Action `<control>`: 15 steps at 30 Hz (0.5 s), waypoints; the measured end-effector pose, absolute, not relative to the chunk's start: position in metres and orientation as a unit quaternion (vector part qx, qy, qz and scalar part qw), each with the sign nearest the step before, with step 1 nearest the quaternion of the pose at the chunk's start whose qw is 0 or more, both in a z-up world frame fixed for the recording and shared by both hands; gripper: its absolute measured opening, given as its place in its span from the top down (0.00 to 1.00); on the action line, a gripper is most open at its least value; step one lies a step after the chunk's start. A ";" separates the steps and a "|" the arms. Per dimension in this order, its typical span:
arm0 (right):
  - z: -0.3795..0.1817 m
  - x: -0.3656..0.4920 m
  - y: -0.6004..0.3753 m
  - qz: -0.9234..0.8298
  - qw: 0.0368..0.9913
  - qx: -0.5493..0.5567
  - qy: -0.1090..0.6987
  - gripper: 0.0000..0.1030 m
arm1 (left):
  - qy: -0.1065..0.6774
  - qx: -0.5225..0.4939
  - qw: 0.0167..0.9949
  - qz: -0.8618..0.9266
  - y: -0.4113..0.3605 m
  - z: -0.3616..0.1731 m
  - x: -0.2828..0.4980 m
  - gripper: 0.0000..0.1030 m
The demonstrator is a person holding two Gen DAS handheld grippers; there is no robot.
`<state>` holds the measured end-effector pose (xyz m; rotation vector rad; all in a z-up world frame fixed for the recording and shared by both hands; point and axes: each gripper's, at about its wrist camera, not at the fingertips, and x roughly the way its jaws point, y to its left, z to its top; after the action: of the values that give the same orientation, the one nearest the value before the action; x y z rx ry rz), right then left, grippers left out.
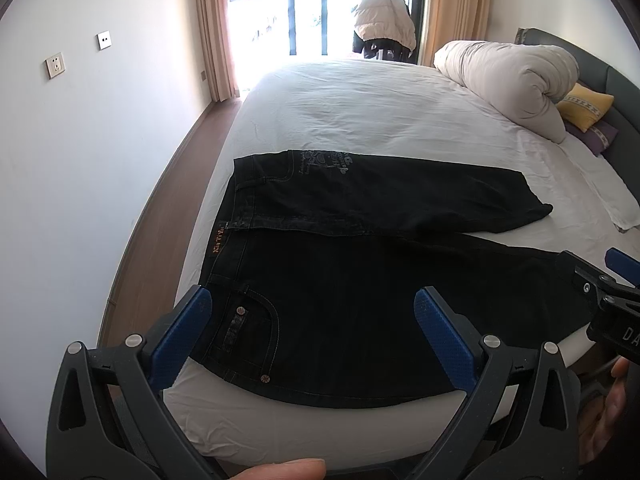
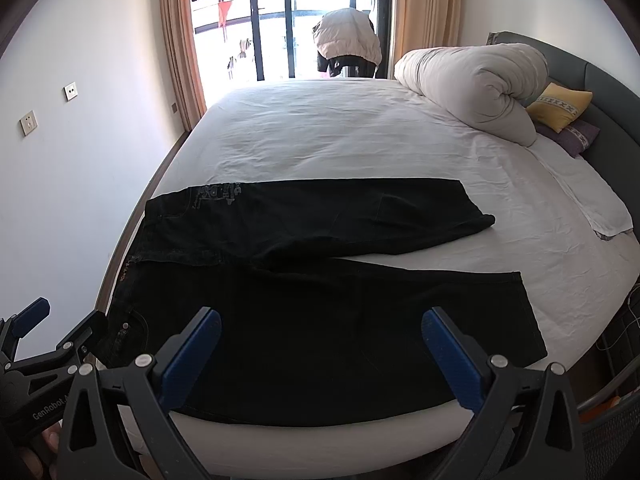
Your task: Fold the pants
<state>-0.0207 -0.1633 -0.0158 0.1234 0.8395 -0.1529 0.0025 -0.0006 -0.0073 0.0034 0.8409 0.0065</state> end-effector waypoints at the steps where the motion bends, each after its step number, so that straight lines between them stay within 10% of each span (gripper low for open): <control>1: -0.016 -0.020 -0.163 -0.074 0.908 0.060 0.407 0.00 | 0.408 0.002 0.913 0.003 -0.001 -0.008 0.003 0.00; 15: -0.021 -0.022 -0.160 -0.073 0.907 0.058 0.410 0.00 | 0.410 0.001 0.912 0.003 -0.001 -0.009 0.003 0.00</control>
<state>-0.0217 -0.1603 -0.0209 0.1187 0.8457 -0.1514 0.0027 -0.0009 -0.0089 0.0021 0.8443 0.0062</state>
